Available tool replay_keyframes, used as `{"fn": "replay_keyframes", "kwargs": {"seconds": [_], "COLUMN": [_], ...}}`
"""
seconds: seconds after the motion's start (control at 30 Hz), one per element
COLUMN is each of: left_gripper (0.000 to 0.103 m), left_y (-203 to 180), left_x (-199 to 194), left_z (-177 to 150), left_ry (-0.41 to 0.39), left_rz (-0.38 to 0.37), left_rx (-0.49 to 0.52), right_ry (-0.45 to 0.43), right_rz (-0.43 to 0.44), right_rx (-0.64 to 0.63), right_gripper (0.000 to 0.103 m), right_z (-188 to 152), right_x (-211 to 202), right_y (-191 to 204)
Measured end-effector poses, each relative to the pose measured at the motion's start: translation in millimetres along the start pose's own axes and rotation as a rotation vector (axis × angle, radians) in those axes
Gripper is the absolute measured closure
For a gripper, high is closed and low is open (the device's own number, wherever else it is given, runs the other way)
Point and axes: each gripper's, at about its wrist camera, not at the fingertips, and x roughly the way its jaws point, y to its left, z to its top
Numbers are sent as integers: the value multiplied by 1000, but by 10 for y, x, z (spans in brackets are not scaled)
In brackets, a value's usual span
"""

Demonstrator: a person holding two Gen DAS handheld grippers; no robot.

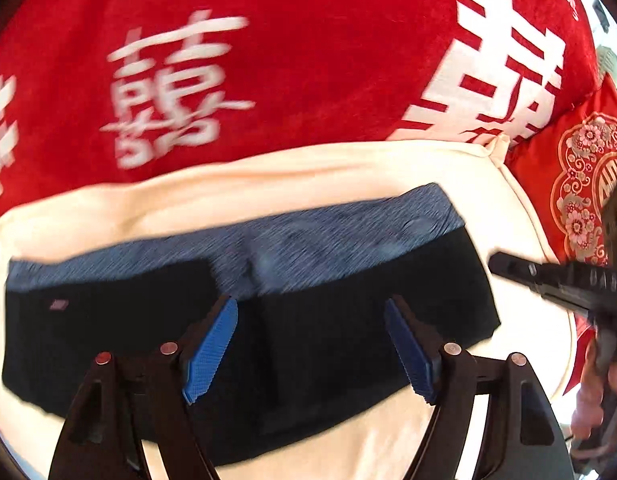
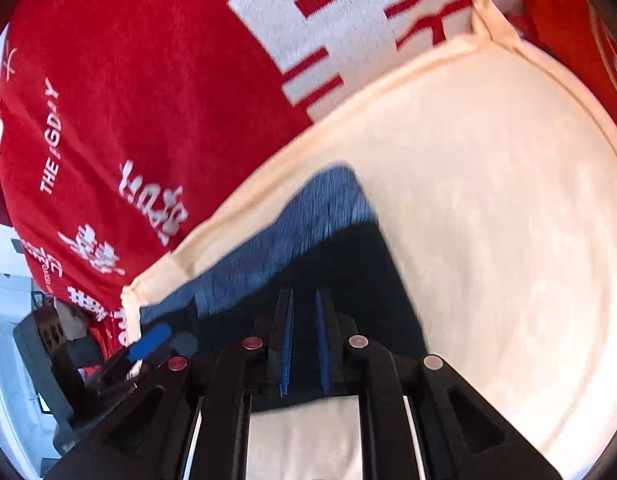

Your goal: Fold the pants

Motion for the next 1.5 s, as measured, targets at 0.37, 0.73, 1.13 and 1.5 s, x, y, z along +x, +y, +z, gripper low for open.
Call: {"fn": "replay_keyframes", "kwargs": {"seconds": [0.37,0.73,1.13,1.5], "left_gripper": [11,11,11,12], "left_y": [118,597,1315,1969], "left_x": [474,-68,-375,-537], "left_z": [-337,-748,-1250,-1453], "left_ry": [131,142,156,151], "left_rz": [139,184,191,185], "left_rx": [-43,-255,-365,-433], "right_ry": [182,271,301,320], "right_rz": [32,-40,-168,-252], "right_rx": [-17,-188,-406,-503], "right_gripper": [90,39,28,24], "right_z": [-415,-464,-987,-1305], "right_x": [500,643,881,1204], "right_y": [-33,541,1357,1870]}}
